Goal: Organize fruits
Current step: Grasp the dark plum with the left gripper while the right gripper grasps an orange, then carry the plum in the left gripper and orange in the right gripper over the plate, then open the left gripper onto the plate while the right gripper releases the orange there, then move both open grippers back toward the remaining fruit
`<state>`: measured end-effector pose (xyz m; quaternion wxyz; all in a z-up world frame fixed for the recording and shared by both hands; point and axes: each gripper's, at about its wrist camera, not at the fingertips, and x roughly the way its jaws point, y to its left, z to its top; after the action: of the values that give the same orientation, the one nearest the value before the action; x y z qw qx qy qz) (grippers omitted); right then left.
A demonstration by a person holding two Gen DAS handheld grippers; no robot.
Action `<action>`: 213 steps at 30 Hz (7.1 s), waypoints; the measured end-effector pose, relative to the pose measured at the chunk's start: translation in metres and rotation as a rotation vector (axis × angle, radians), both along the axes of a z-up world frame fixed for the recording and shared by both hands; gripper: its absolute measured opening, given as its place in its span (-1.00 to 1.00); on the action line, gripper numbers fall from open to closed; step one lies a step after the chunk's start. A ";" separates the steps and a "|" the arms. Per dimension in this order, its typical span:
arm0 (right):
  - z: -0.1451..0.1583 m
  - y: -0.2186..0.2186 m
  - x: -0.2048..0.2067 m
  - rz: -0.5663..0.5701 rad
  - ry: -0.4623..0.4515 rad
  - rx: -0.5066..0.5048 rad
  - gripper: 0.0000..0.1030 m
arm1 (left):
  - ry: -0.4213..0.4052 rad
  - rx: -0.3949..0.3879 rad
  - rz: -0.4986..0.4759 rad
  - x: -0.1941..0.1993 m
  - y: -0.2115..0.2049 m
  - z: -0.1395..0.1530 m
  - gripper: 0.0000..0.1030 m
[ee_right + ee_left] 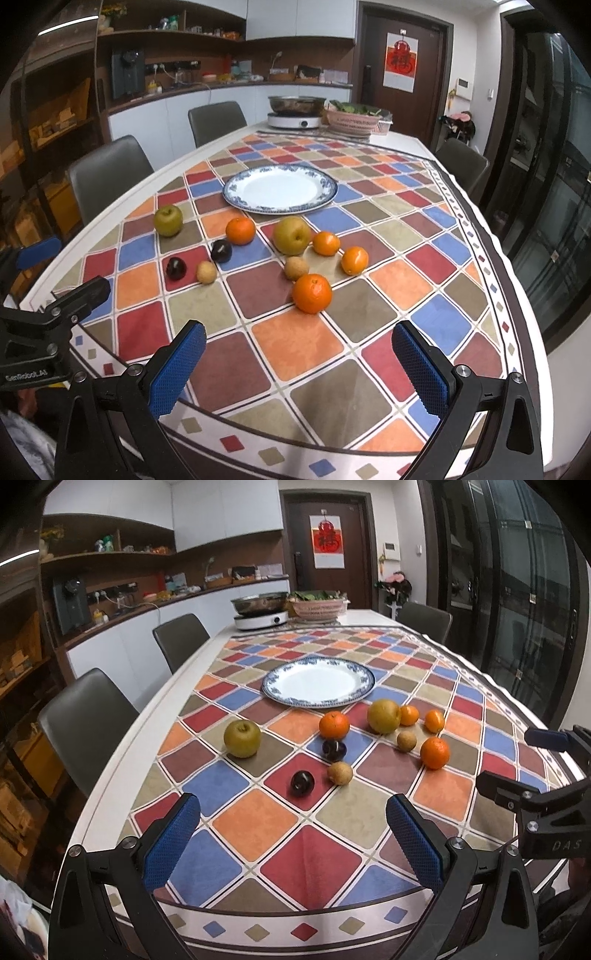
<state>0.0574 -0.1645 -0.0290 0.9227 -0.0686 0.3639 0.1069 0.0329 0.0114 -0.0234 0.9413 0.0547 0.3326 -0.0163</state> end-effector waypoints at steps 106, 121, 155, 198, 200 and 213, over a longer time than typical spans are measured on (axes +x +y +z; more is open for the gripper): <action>0.046 0.035 0.225 0.173 0.044 0.135 -0.18 | 0.135 -0.181 -0.151 0.246 0.010 0.031 -0.51; 0.023 0.047 0.319 0.161 0.123 0.087 -0.18 | 0.281 -0.210 -0.159 0.346 0.017 -0.003 -0.51; -0.055 0.063 0.409 0.190 0.334 0.064 -0.18 | 0.478 -0.135 -0.149 0.432 0.009 -0.060 -0.25; 0.084 0.029 0.161 0.144 -0.088 0.088 -0.06 | -0.008 -0.125 -0.138 0.155 0.007 0.084 0.28; 0.082 0.029 0.151 0.147 -0.088 0.085 -0.06 | -0.001 -0.122 -0.139 0.147 0.006 0.081 0.28; 0.044 0.027 0.115 0.144 -0.016 0.068 -0.06 | 0.076 -0.122 -0.113 0.107 0.007 0.042 0.33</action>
<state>0.1722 -0.1372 0.0152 0.9173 -0.0638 0.3468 0.1848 0.1398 0.0179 0.0185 0.9272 0.0154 0.3629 -0.0918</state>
